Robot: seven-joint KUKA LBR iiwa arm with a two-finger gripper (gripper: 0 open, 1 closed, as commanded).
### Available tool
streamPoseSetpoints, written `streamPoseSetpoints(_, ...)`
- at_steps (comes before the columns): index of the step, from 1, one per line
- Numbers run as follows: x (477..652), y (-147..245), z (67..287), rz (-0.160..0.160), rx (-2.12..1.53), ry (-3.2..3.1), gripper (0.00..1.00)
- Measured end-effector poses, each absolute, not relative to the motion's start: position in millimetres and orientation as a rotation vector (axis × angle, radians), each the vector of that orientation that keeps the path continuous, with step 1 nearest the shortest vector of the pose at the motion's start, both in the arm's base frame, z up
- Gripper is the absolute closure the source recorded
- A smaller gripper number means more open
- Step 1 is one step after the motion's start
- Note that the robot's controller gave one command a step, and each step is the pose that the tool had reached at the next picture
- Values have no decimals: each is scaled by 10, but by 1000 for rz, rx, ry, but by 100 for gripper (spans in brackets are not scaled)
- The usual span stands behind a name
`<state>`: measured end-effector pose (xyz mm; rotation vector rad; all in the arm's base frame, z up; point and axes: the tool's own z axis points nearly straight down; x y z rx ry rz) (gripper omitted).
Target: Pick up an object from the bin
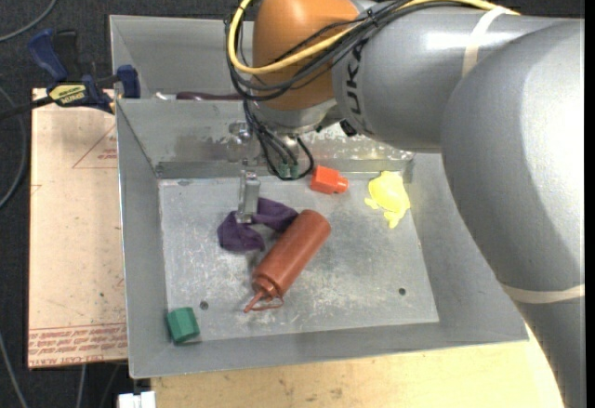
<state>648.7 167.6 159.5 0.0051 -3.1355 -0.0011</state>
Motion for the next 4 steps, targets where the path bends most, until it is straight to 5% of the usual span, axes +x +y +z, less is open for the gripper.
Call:
streamPoseSetpoints(1, 6505, 1670, 1649, -3, 2, -3143, 0)
streamPoseSetpoints(2, 6192, 1570, 1462, -4, 124, -3143, 0)
streamPoseSetpoints(3, 5965, 1250, 979, -5, 195, -3139, 100)
streamPoseSetpoints(4, 5965, 1250, 979, -5, 194, -3139, 100)
